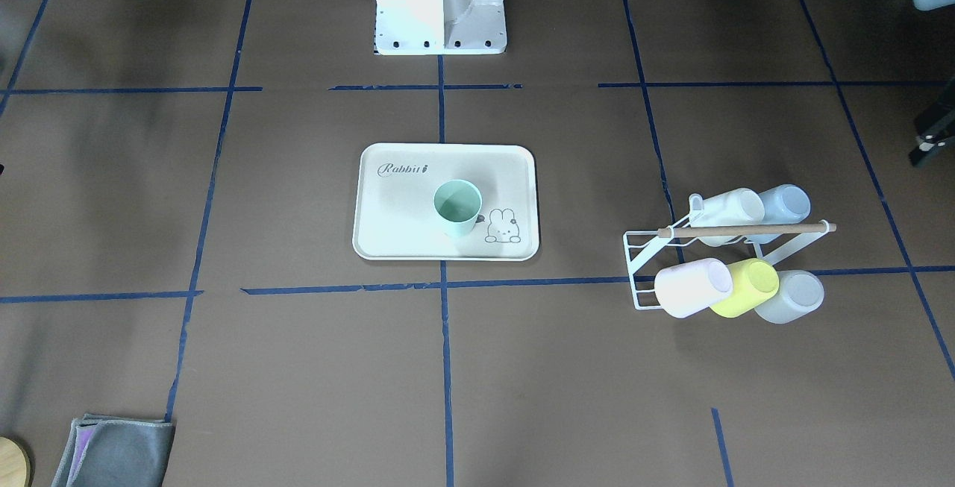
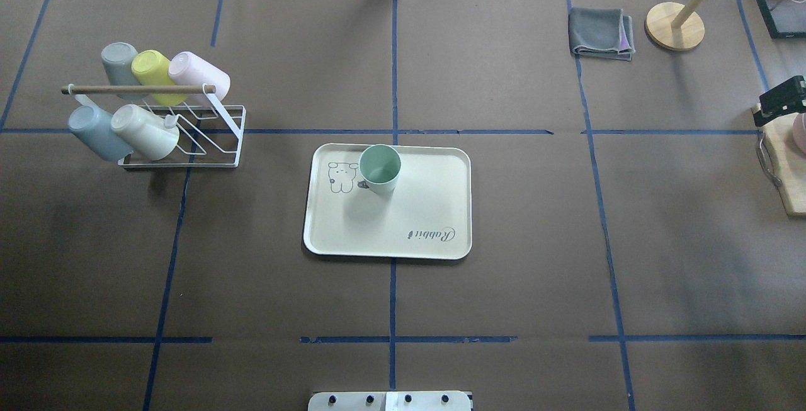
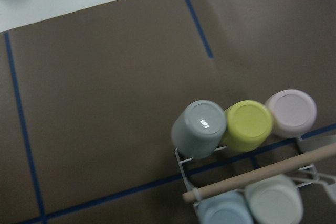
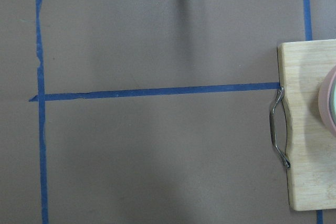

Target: Pick up and place green cup on tray

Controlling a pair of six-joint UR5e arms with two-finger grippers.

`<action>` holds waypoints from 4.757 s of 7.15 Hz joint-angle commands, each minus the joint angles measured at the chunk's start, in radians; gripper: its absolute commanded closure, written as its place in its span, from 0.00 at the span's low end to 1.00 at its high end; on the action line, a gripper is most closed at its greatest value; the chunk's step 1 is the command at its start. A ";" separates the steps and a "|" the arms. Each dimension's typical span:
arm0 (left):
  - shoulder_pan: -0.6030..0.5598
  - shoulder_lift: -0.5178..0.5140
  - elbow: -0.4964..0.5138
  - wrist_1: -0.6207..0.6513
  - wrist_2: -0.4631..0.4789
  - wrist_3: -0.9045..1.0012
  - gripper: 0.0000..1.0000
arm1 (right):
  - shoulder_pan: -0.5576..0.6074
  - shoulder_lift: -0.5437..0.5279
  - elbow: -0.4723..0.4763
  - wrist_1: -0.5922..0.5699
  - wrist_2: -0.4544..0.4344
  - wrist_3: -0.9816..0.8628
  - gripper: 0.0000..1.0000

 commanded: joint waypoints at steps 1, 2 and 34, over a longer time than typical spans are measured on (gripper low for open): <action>-0.022 0.122 0.093 0.035 -0.004 0.085 0.00 | 0.009 0.000 -0.001 -0.002 0.001 0.000 0.00; -0.034 0.134 0.139 0.031 -0.010 0.088 0.00 | 0.021 0.000 -0.005 -0.003 0.004 -0.008 0.00; -0.165 0.125 0.273 0.032 -0.102 0.235 0.00 | 0.371 -0.024 -0.345 0.002 0.109 -0.537 0.00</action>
